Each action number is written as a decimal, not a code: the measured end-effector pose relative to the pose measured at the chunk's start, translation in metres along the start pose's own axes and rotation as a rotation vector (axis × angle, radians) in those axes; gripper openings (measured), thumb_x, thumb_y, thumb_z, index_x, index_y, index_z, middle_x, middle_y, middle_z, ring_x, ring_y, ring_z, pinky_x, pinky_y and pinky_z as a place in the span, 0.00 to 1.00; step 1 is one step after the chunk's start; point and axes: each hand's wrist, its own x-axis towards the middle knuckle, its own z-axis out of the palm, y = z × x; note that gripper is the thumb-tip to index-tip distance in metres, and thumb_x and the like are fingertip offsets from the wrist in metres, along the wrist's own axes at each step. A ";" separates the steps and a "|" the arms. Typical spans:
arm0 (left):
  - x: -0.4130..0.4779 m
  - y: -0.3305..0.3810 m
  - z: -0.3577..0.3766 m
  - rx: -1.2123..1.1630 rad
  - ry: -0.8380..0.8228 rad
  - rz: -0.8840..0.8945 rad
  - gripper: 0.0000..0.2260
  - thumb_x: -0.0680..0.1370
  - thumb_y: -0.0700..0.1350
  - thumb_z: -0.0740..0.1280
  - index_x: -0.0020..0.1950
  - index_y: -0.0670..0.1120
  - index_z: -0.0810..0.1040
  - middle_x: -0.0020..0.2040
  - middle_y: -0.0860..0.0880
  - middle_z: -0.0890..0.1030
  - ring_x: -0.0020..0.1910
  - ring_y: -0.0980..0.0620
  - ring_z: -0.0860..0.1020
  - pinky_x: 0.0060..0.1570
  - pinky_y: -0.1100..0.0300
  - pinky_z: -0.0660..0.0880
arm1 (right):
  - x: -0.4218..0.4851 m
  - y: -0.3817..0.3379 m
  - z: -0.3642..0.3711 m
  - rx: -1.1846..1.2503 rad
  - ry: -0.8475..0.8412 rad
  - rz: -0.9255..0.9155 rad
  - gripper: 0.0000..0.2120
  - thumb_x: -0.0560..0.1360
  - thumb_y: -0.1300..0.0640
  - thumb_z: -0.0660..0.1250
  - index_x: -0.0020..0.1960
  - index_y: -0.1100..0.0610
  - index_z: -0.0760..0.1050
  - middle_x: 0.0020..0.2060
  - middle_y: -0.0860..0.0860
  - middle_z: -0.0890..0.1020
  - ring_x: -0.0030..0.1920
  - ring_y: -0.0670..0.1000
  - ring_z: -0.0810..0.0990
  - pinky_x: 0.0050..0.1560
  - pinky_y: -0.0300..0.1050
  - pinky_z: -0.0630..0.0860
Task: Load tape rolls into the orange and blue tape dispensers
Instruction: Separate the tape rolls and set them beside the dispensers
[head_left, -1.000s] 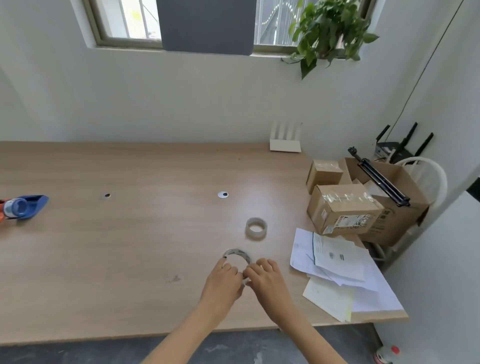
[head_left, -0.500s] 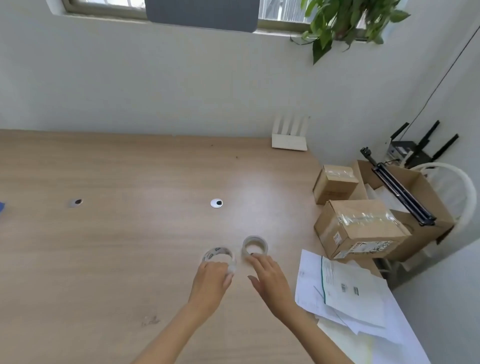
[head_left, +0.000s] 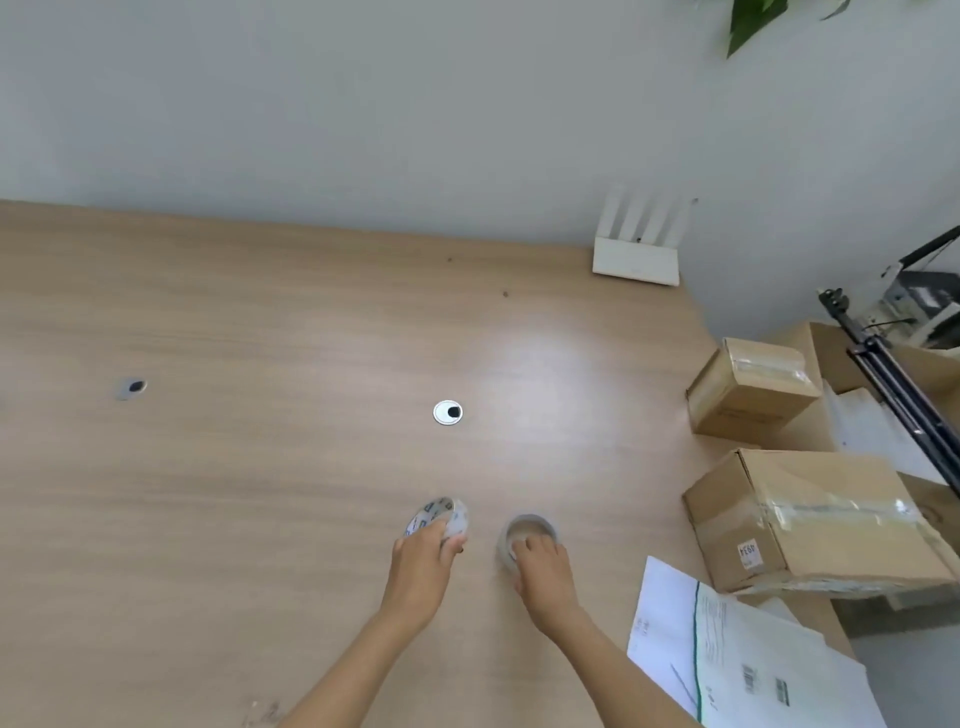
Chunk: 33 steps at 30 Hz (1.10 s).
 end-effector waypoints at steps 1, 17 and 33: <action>0.005 0.000 0.002 -0.043 -0.011 -0.035 0.11 0.80 0.47 0.61 0.40 0.44 0.76 0.34 0.51 0.77 0.43 0.45 0.77 0.42 0.56 0.70 | 0.001 0.000 0.000 -0.022 0.012 -0.008 0.26 0.35 0.60 0.79 0.28 0.47 0.71 0.24 0.45 0.71 0.26 0.48 0.75 0.30 0.39 0.73; 0.001 0.061 -0.064 -0.706 -0.062 -0.115 0.09 0.78 0.47 0.67 0.52 0.42 0.81 0.44 0.47 0.83 0.43 0.54 0.79 0.41 0.69 0.74 | -0.030 -0.077 -0.163 1.449 0.021 -0.033 0.06 0.77 0.60 0.65 0.49 0.61 0.79 0.39 0.51 0.82 0.41 0.47 0.80 0.49 0.48 0.79; -0.021 -0.057 -0.234 -0.785 -0.124 -0.057 0.05 0.76 0.44 0.70 0.50 0.45 0.82 0.45 0.49 0.84 0.42 0.54 0.81 0.39 0.68 0.75 | -0.061 -0.288 -0.147 1.429 0.083 -0.026 0.08 0.79 0.59 0.61 0.54 0.56 0.78 0.45 0.53 0.86 0.50 0.52 0.83 0.60 0.53 0.74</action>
